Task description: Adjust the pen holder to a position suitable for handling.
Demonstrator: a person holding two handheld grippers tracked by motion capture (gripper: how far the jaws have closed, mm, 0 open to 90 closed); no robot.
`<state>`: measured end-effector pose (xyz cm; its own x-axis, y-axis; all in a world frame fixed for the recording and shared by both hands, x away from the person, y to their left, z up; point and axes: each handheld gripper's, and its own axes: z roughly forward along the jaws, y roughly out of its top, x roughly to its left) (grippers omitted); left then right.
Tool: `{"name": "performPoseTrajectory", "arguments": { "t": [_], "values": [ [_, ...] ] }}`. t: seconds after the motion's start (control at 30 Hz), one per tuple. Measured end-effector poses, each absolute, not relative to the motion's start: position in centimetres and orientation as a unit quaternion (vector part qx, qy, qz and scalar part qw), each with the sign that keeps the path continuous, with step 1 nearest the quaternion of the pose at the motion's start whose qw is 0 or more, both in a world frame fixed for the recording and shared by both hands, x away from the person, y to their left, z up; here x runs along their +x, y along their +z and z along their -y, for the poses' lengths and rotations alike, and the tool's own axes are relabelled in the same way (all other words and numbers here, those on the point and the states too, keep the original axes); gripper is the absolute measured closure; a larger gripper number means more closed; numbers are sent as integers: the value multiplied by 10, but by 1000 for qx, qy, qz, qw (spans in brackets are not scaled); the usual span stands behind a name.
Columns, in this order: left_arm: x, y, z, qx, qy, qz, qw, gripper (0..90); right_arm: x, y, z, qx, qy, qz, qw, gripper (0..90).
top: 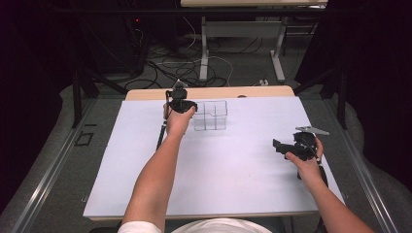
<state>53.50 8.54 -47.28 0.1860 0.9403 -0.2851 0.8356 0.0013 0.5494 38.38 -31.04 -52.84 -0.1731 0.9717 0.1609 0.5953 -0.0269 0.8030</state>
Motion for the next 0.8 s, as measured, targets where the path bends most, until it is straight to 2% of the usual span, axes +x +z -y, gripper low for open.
{"name": "performPoseTrajectory", "arguments": {
  "t": [0.33,0.6,0.8],
  "values": [
    [535,-477,-91,688,57,-642,334,668,384,-529,310,597,395,-657,236,5],
    [535,-477,-90,682,42,-644,344,774,384,-529,311,597,394,-658,237,7],
    [535,-477,-91,677,37,-648,345,782,384,-529,311,596,394,-659,237,9]
  ]
}}
